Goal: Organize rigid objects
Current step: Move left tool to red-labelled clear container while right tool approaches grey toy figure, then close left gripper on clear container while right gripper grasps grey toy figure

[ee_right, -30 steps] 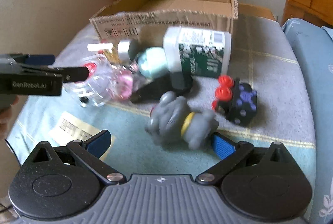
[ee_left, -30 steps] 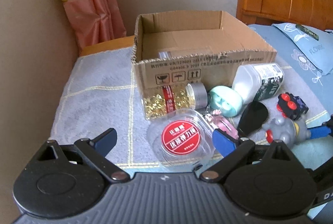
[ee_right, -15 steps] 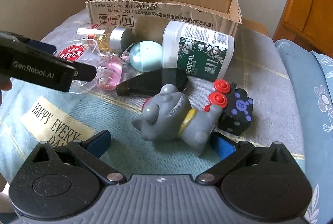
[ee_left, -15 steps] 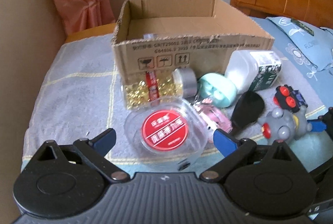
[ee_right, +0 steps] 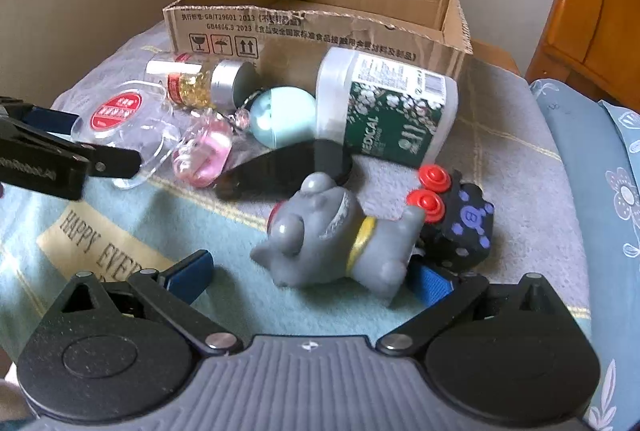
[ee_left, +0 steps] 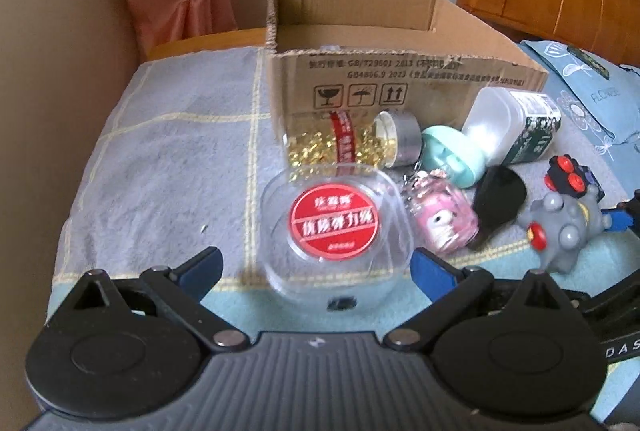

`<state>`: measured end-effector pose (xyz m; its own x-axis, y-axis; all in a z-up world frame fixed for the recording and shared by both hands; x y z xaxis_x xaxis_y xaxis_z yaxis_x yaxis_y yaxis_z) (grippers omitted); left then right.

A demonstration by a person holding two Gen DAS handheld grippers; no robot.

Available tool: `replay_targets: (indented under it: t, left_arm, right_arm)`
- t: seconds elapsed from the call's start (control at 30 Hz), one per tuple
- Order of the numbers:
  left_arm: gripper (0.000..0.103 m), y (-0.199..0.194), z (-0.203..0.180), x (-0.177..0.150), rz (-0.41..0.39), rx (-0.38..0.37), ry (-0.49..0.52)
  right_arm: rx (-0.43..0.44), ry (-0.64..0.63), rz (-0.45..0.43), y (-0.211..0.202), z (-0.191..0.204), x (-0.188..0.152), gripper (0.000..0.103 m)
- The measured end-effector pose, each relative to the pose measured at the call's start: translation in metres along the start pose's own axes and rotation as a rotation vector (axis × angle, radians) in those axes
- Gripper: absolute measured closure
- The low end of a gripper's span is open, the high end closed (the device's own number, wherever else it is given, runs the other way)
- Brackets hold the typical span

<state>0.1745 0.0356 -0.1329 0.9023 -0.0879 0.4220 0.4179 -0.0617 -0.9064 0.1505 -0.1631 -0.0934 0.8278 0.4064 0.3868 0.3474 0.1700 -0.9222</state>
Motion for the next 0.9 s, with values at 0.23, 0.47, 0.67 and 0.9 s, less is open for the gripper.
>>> replay_targets:
  t: [0.23,0.47,0.67,0.9]
  left_arm:
    - [0.014,0.01,-0.001,0.008,0.004,-0.008,-0.008]
    - [0.014,0.012,0.001,0.008,0.002,-0.023,-0.014]
    - [0.022,0.012,0.0,0.009,-0.005,-0.033,-0.016]
    - [0.026,0.008,0.001,0.008,0.005,-0.017,-0.013]
  right_arm:
    - [0.015,0.013,-0.009,0.002,0.003,0.009,0.002]
    - [-0.017,-0.013,-0.014,0.002,0.002,0.009,0.014]
    - [-0.022,-0.004,-0.02,-0.002,-0.003,0.007,0.025]
    - [-0.018,-0.011,-0.021,-0.007,-0.002,0.003,0.026]
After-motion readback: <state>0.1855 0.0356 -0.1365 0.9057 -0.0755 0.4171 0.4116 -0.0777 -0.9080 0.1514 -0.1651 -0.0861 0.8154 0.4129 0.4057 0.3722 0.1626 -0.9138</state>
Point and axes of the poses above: each gripper's, at about its wrist camera, not at the fingertips, and y roughly the way its jaws point, z to its left, x to its top, the point moved 8 cm from there along y, roughly the way its jaws point, and after that the axes turned 15 degrees about z, right-handed, at the moved point
